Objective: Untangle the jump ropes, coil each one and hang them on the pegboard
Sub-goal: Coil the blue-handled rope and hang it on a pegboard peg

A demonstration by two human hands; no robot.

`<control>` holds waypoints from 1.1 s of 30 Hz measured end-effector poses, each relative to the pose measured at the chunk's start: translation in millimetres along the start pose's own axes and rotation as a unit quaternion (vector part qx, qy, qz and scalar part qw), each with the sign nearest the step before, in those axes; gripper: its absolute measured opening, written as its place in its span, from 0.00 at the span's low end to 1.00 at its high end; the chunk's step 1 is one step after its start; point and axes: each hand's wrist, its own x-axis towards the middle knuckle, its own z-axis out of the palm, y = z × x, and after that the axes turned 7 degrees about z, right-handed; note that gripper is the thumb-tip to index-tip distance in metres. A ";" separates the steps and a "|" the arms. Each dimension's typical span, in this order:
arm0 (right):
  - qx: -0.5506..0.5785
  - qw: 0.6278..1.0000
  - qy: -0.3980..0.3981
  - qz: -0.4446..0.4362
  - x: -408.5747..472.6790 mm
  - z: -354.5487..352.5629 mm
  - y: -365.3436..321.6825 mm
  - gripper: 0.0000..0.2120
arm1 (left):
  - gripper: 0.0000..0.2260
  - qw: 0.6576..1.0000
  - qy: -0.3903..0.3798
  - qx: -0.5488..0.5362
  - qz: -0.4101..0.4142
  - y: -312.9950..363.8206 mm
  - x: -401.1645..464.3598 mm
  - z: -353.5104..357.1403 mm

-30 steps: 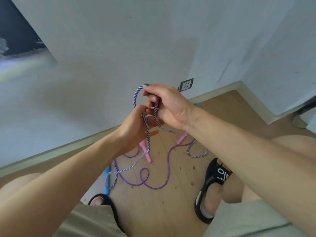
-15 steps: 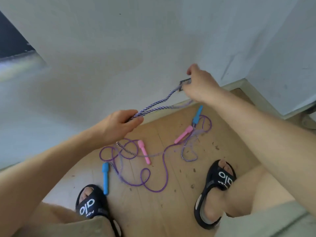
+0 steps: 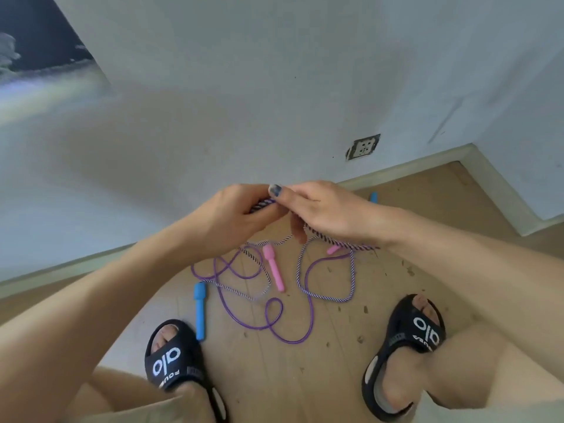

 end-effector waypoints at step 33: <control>0.219 0.975 -0.008 0.019 13.7 3.7 -13.2 0.20 | 0.14 0.999 0.031 0.042 -0.009 0.9 -17.8 5.4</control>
